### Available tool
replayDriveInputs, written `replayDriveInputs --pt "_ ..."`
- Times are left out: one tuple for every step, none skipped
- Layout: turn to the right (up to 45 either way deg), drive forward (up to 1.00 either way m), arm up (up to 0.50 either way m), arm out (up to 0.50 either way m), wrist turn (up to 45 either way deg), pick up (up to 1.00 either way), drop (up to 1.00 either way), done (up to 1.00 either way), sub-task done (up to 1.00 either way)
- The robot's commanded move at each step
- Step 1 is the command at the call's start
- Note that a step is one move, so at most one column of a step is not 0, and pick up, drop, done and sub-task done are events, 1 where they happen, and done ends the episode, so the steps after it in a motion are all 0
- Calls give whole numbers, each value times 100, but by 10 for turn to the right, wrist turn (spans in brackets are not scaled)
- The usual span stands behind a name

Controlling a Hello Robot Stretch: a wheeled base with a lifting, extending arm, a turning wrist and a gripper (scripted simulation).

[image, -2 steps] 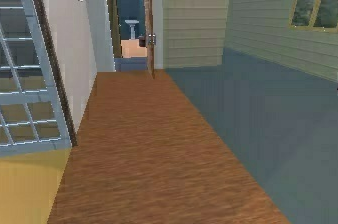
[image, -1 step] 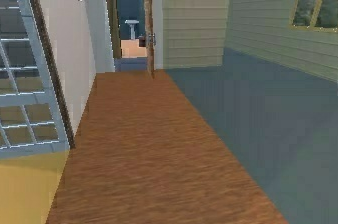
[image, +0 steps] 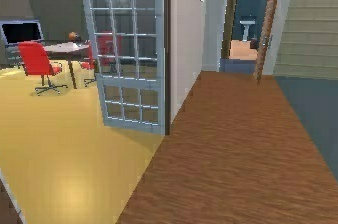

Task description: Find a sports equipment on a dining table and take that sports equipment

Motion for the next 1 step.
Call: replayDriveInputs --pt "0 100 0 0 0 0 0 0 0"
